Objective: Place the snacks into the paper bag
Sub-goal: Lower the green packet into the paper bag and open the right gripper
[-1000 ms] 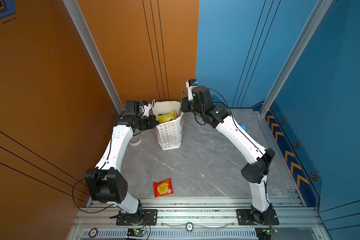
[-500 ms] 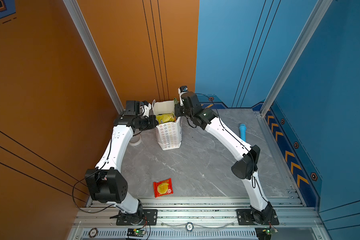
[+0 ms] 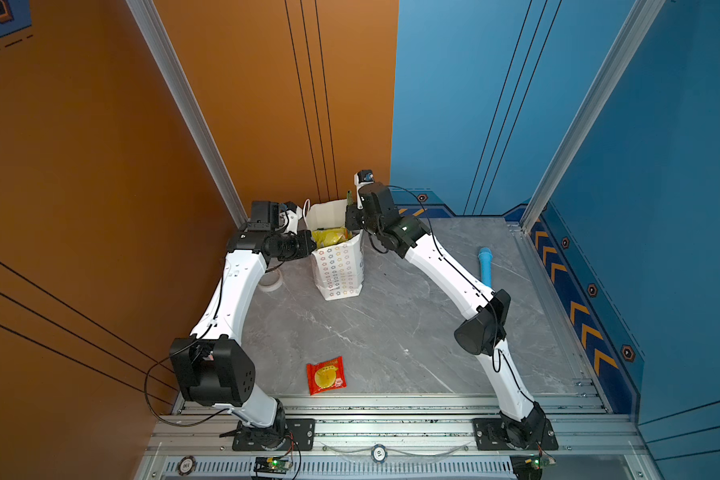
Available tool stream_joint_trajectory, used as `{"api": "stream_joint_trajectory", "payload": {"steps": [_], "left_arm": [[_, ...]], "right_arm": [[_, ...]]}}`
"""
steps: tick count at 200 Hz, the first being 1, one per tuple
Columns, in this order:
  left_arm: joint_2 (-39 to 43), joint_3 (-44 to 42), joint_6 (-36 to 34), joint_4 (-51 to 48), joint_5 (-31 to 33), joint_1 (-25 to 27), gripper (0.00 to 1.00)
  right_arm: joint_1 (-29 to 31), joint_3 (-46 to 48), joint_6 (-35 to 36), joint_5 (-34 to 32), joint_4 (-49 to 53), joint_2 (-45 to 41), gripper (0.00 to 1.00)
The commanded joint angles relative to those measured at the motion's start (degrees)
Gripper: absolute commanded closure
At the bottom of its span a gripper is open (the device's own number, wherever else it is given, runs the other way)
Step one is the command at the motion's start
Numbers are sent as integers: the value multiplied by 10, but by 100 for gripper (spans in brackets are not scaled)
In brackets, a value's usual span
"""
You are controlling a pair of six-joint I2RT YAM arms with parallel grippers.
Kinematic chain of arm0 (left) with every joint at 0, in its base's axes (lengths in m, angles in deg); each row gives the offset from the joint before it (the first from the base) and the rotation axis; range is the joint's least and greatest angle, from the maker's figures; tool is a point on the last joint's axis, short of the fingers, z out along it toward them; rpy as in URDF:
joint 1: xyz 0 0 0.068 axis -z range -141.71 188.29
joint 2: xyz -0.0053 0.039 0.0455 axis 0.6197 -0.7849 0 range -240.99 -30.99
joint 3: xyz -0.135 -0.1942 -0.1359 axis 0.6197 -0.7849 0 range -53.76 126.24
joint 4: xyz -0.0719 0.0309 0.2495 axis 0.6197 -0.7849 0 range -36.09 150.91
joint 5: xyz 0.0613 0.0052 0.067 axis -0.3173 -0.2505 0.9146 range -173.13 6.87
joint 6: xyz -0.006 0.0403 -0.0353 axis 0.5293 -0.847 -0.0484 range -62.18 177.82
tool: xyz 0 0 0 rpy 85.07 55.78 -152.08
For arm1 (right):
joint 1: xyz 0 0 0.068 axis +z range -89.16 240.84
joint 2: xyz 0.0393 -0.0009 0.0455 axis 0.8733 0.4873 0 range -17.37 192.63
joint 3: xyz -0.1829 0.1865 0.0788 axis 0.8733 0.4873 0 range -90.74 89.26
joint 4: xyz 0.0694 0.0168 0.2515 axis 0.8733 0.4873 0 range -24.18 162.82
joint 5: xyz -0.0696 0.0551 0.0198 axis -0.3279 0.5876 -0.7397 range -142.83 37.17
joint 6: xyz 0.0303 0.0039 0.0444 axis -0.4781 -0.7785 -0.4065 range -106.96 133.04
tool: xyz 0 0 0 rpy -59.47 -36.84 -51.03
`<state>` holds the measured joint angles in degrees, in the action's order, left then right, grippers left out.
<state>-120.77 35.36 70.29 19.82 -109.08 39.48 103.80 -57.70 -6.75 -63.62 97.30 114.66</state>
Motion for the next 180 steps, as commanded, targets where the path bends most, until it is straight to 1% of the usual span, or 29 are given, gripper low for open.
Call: {"api": "stream_joint_trajectory", "payload": {"steps": [1, 14, 53, 87, 121, 150, 180], "left_arm": [[-4, -10, -3, -18, 4, 0, 99], [-5, -10, -3, -18, 3, 0, 99], [-5, -10, -2, -18, 3, -3, 98], [-7, -10, -2, -17, 2, -4, 98], [-7, -10, -1, -18, 0, -4, 99], [-6, -10, -2, -18, 1, -4, 99], [-3, -10, -2, -18, 0, -4, 98]], "right_arm": [[-3, -16, -10, -14, 14, 5, 100], [-1, -8, -1, -21, 21, -3, 100], [11, 68, 35, -45, 21, -53, 100], [30, 124, 62, -81, 20, -93, 100], [40, 163, 68, -102, 20, -122, 100], [48, 182, 70, -105, 20, -128, 100], [57, 180, 70, -98, 20, -109, 100]]}}
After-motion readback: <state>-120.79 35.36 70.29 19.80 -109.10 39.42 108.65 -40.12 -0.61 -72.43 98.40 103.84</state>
